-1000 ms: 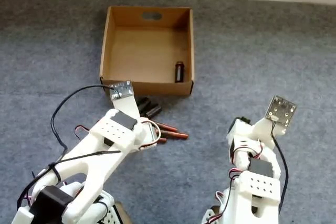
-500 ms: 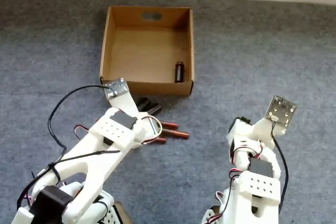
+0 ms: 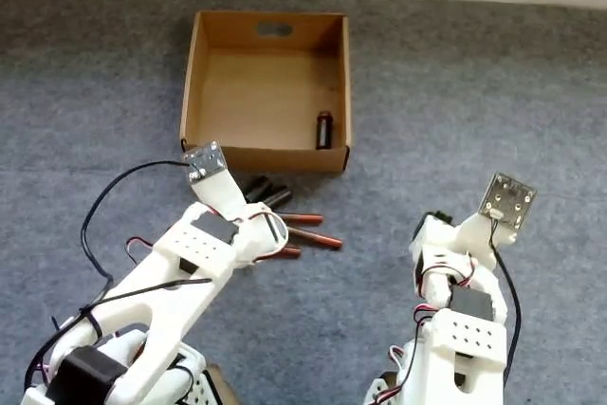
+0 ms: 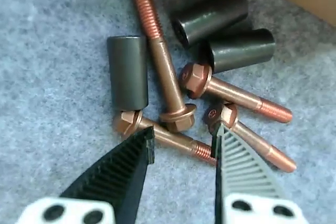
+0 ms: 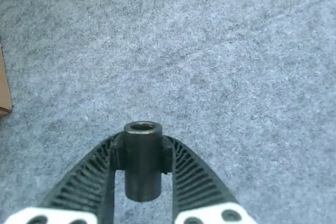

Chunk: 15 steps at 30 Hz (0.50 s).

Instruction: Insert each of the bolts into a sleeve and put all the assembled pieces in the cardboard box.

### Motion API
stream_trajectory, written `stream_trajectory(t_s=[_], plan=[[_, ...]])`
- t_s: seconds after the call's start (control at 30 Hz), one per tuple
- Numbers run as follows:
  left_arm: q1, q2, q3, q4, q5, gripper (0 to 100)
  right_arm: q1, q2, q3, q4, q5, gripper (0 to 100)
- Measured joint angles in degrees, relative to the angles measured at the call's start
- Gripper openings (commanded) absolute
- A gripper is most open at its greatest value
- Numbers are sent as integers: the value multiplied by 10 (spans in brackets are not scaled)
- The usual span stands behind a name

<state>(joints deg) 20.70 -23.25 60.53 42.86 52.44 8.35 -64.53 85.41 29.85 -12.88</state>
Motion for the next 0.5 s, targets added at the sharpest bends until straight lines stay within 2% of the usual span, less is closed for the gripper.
stream_trajectory(t_s=[0.2,0.5], plan=[[0,-1,4,4,0,204,0,0,0,0,0,6],[4,3,-11,66,-9,206,0,0,0,0,0,6]])
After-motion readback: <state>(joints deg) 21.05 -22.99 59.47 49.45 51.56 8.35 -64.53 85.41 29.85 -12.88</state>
